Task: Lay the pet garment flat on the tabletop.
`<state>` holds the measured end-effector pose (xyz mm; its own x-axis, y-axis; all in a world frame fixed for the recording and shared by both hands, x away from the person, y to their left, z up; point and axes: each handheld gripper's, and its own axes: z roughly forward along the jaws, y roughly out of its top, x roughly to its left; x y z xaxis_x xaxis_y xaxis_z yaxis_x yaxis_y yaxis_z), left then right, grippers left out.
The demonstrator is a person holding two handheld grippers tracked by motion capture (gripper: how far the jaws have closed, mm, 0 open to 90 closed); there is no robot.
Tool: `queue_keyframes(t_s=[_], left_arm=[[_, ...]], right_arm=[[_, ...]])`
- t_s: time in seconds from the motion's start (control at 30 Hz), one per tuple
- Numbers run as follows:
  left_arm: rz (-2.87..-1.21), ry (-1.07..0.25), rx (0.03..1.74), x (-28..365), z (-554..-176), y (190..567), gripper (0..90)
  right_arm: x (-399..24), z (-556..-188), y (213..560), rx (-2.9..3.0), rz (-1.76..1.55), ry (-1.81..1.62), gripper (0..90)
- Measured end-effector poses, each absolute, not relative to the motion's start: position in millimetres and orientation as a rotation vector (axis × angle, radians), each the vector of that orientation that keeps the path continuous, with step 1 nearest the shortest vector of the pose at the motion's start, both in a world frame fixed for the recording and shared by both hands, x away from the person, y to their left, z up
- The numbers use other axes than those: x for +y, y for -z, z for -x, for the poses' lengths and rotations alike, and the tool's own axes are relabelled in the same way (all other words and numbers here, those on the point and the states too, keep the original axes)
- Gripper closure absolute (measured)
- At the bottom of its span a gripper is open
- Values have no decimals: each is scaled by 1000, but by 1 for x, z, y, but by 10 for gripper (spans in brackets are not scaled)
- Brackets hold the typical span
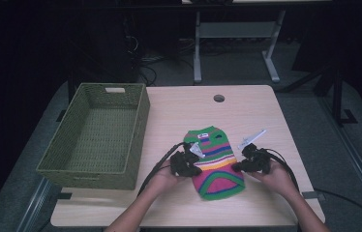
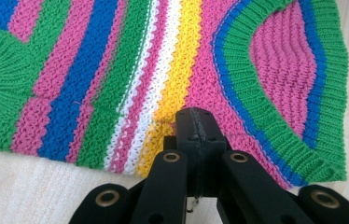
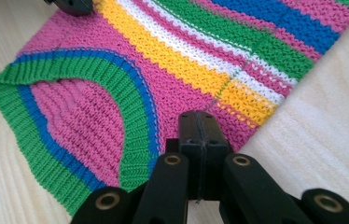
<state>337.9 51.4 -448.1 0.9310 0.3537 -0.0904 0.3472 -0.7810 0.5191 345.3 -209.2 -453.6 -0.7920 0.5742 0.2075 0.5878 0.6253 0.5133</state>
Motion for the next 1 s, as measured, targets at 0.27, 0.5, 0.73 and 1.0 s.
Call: queue_keyframes(t_s=[0.27,0.5,0.73,1.0], left_arm=[[-2544,-21,516,55,-339,448,900],[-2533,-48,554,63,-345,448,900],[-2513,-52,595,66,-349,449,900],[-2522,-70,585,66,-350,449,899]], right_arm=[[-208,-339,455,-2794,998,924,899],[-202,-338,456,-2790,973,928,899],[-199,-343,457,-2761,980,945,899],[-201,-345,458,-2748,989,965,898]])
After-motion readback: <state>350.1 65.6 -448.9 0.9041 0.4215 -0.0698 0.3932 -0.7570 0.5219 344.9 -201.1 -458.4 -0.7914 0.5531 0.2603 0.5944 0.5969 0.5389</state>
